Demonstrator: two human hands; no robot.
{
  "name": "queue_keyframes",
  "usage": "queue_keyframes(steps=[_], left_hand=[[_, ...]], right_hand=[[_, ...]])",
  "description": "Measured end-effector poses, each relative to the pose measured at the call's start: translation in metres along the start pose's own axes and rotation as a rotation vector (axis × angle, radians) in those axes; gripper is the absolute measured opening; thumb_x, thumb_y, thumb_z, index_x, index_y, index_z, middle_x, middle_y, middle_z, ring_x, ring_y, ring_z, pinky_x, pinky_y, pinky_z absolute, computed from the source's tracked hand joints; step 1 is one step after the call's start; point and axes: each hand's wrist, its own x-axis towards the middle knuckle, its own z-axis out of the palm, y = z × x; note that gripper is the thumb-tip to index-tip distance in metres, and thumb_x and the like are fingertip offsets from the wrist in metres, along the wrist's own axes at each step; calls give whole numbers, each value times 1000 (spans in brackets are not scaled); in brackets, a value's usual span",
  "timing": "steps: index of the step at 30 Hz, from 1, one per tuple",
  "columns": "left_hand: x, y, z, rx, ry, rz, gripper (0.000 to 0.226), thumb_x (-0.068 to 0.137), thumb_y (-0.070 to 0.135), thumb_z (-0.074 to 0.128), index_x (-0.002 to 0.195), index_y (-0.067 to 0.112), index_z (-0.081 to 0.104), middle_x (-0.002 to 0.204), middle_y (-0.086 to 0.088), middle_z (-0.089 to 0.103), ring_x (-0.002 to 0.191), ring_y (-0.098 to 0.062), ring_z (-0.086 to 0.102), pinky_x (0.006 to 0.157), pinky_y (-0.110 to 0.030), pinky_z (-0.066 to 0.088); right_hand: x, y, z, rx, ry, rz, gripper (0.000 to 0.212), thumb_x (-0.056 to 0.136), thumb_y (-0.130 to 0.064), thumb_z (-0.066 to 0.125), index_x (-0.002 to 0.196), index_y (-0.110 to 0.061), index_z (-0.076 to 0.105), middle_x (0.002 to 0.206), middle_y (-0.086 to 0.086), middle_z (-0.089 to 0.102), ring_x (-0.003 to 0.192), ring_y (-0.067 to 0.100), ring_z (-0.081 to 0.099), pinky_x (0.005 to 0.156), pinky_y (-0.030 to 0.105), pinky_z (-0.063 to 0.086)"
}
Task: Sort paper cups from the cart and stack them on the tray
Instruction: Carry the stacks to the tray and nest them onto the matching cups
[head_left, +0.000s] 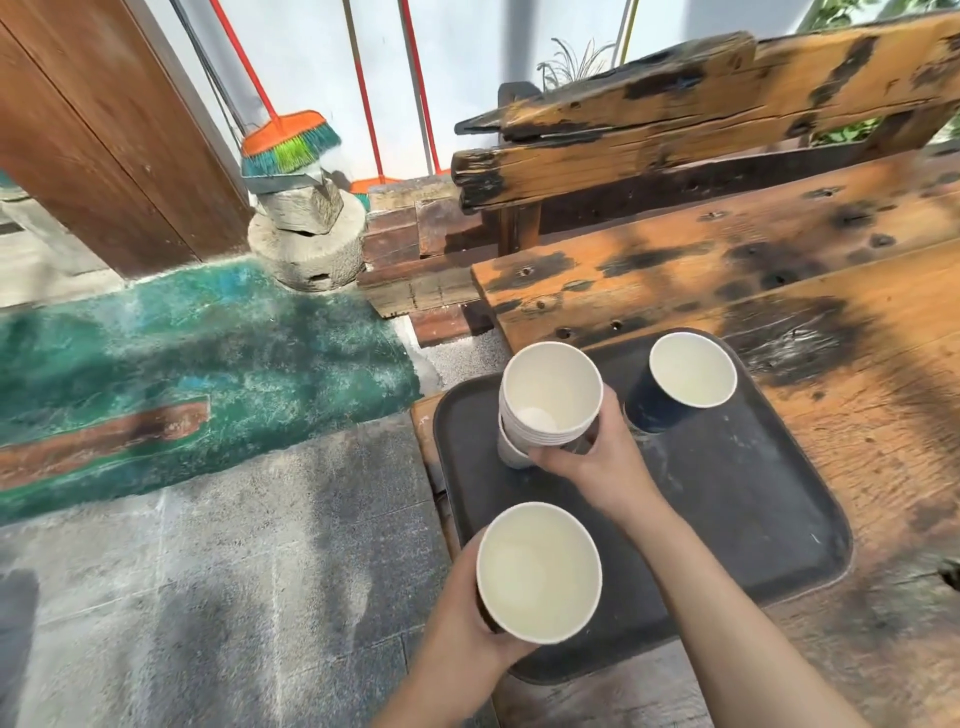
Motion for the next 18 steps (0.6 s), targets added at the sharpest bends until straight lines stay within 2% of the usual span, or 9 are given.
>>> queue_keyframes(steps=[2,4,7,9,11,13,15,18], left_hand=[[1,-2,0,-24,18,41,89,50,33,92,127,27,49,125,9,65,116,-1,58,94,-17,47],[0,1,-1,-4,23,56,88,52,33,92,129,26,49,129,14,62,121,-6,56,96,-18,44],[-1,6,-2,8,3,58,88,53,39,91,129,42,46,130,13,60,123,-5,54,100,-22,44],[-2,6,-3,8,4,41,86,55,31,91,125,53,45,133,11,56,123,-2,52,100,-23,44],[-1,2,-4,-6,4,25,84,64,2,81,123,50,45,137,0,48,125,-5,50,98,-23,46],[1,1,-1,-58,-14,-27,81,72,-23,56,122,40,46,137,-9,45,127,-9,49,98,-21,46],[4,5,5,-126,-35,-83,81,72,-33,34,118,31,50,131,-10,51,126,-13,50,99,-23,47],[8,15,14,-166,-80,-126,70,75,-34,34,111,21,59,124,-5,63,117,-7,60,92,-20,50]], right_hand=[[0,11,-5,-14,-75,33,86,61,-25,76,134,-48,37,141,-17,45,132,7,41,109,35,36],[-7,22,-15,-44,-92,79,85,75,-6,64,142,-46,30,153,-16,33,139,8,30,110,32,30],[-39,35,-31,-21,-36,108,84,78,10,49,137,-49,38,149,-20,38,137,0,33,113,33,30],[-68,41,-34,5,-85,137,88,71,14,47,133,-48,43,144,-23,43,133,-8,35,114,35,30],[-94,46,-32,68,-177,152,93,64,15,49,135,-45,42,142,-24,47,133,-7,37,112,32,33],[-112,48,-27,135,-243,165,93,61,13,58,135,-40,41,135,-26,53,130,-3,43,104,20,38],[-124,50,-24,166,-235,172,88,60,2,74,132,-36,43,126,-26,58,123,0,50,93,12,41],[-133,49,-26,176,-134,157,91,54,-17,87,129,-44,42,122,-24,59,117,-1,53,88,13,43]])
